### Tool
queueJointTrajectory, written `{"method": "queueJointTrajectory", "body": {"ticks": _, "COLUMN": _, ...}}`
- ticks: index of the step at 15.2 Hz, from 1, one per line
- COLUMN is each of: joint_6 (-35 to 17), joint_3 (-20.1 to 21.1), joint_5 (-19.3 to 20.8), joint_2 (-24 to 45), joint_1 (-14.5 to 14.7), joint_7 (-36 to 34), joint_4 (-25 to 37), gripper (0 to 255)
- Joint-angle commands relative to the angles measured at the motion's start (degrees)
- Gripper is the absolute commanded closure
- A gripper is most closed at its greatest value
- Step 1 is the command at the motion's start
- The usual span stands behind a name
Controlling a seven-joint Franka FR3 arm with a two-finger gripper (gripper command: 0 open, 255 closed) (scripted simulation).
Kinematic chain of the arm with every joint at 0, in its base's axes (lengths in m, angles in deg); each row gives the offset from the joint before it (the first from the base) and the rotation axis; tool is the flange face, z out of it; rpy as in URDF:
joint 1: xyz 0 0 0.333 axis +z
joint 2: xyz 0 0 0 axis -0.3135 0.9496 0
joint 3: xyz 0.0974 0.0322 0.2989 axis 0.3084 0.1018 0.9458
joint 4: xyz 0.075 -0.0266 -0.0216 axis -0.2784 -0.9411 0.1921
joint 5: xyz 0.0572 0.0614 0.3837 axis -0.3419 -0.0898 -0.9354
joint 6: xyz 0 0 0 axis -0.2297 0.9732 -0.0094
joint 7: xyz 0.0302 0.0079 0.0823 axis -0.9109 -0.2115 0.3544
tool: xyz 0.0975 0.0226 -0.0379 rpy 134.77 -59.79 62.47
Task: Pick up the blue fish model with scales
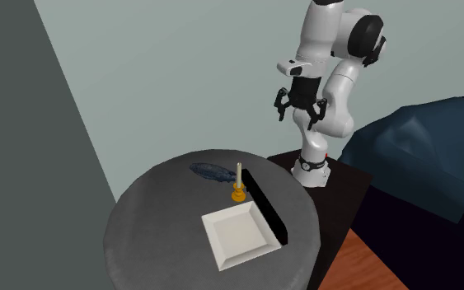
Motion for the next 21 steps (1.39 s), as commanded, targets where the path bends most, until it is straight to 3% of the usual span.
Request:
{"method": "queueJointTrajectory", "body": {"ticks": 1, "joint_6": 0.00, "joint_3": 0.00, "joint_5": 0.00, "joint_2": 0.00, "joint_1": 0.00, "joint_7": 0.00, "joint_4": 0.00, "gripper": 0}}
{"method": "queueJointTrajectory", "body": {"ticks": 11, "joint_6": -12.92, "joint_3": -3.15, "joint_5": -3.97, "joint_2": 18.45, "joint_1": -9.83, "joint_7": -17.40, "joint_4": 3.40, "gripper": 0}}
{"method": "queueJointTrajectory", "body": {"ticks": 21, "joint_6": -23.71, "joint_3": -8.74, "joint_5": -9.50, "joint_2": 33.90, "joint_1": -17.39, "joint_7": -31.60, "joint_4": 6.39, "gripper": 0}}
